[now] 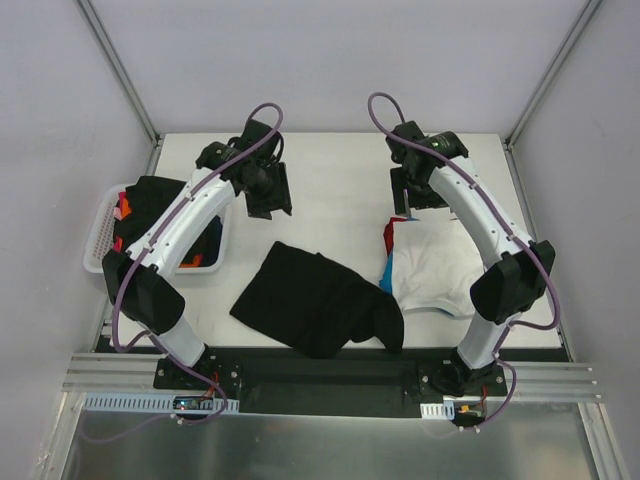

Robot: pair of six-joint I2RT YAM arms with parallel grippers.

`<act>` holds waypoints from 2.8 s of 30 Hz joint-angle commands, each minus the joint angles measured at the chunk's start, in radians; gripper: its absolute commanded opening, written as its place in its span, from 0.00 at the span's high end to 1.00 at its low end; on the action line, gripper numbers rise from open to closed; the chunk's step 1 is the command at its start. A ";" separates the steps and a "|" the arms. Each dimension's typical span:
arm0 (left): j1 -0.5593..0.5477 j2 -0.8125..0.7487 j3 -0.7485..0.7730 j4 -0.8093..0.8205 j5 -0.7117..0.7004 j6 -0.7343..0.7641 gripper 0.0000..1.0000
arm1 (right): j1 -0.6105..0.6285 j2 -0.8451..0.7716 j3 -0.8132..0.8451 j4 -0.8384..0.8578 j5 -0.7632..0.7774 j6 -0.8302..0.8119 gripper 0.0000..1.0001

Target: Fold and stack the t-shirts

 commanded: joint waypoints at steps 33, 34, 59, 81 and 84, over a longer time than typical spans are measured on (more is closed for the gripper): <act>-0.004 -0.005 -0.057 -0.053 0.020 -0.130 0.49 | 0.158 -0.297 -0.334 0.034 0.204 0.043 0.99; -0.005 -0.011 -0.066 -0.053 0.021 -0.130 0.41 | 0.158 -0.284 -0.350 0.049 0.176 0.040 0.99; 0.001 0.041 -0.032 -0.104 0.009 -0.054 0.01 | -0.062 -0.145 -0.450 0.249 -0.192 0.047 0.99; 0.007 0.034 -0.069 -0.187 -0.023 -0.049 0.01 | -0.260 0.382 -0.148 0.348 -0.534 0.093 0.99; 0.005 0.058 -0.049 -0.187 -0.016 -0.043 0.01 | -0.298 0.451 -0.053 0.315 -0.542 0.079 0.99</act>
